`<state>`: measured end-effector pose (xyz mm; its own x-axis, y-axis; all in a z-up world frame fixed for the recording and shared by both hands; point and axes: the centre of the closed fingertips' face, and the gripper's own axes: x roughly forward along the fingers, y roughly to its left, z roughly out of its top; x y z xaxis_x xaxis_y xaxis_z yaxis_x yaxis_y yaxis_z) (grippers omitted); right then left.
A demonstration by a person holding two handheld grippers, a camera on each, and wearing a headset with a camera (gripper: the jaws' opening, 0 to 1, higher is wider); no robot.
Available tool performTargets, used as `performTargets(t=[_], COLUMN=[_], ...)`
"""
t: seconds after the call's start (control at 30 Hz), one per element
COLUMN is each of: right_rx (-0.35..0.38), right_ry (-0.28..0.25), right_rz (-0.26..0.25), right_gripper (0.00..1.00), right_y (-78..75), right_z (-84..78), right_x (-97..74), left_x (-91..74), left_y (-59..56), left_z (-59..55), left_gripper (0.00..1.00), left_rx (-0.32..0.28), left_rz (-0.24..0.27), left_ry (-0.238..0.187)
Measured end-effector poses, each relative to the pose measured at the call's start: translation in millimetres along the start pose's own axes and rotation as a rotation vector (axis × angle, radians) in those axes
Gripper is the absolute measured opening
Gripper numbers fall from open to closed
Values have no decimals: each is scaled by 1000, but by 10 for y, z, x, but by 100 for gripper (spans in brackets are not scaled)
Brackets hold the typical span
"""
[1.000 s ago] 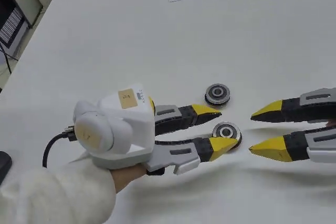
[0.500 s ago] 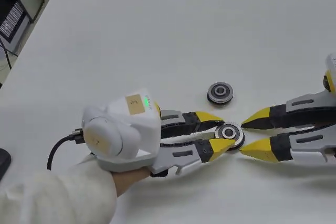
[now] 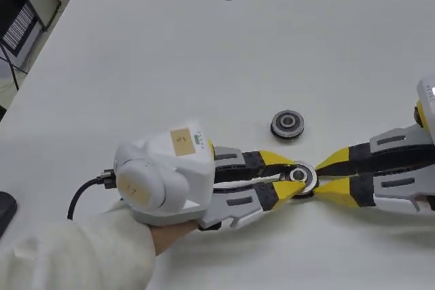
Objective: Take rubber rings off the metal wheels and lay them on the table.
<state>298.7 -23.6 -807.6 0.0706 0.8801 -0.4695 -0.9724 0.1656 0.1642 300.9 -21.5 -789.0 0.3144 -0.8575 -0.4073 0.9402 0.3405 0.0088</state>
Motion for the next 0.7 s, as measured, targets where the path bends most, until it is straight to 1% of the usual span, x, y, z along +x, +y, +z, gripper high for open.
performTargets(t=[0.1, 0.2, 0.27, 0.33, 0.47, 0.5, 0.57, 0.6, 0.67, 0.7], right_rx=[-9, -34, -44, -46, -23, -6, 94, 109, 192, 269], right_ry=[8, 18, 26, 27, 21, 19, -8, -13, -38, -59], right_rz=[-3, -16, -28, -45, -64, -70, -68, -68, -63, -53], right_gripper=[9, 7, 4, 0, 0, 0, 0, 0, 0, 0], right_y=[1, 7, -8, -35, -52, -64, -76, -80, -92, -98], right_z=[1, 3, 3, 11, 29, 33, 38, 37, 32, 36], right_x=[-4, -12, -23, -33, -38, -47, -54, -55, -58, -60], left_x=[-3, -8, -8, -10, -18, -17, -19, -22, -22, -20], left_y=[0, -6, -3, -1, 8, 13, 16, 14, 16, 21], left_z=[-2, 0, -6, -10, -22, -26, -31, -32, -35, -36], left_gripper=[14, 14, 14, 14, 13, 13, 13, 13, 13, 13], left_rx=[2, 4, 6, 7, 11, 11, 10, 11, 8, 7], left_rz=[1, 3, 3, 3, 2, 3, 4, 6, 7, 8], left_ry=[-4, -2, -2, -3, -4, -4, -8, -11, -16, -18])
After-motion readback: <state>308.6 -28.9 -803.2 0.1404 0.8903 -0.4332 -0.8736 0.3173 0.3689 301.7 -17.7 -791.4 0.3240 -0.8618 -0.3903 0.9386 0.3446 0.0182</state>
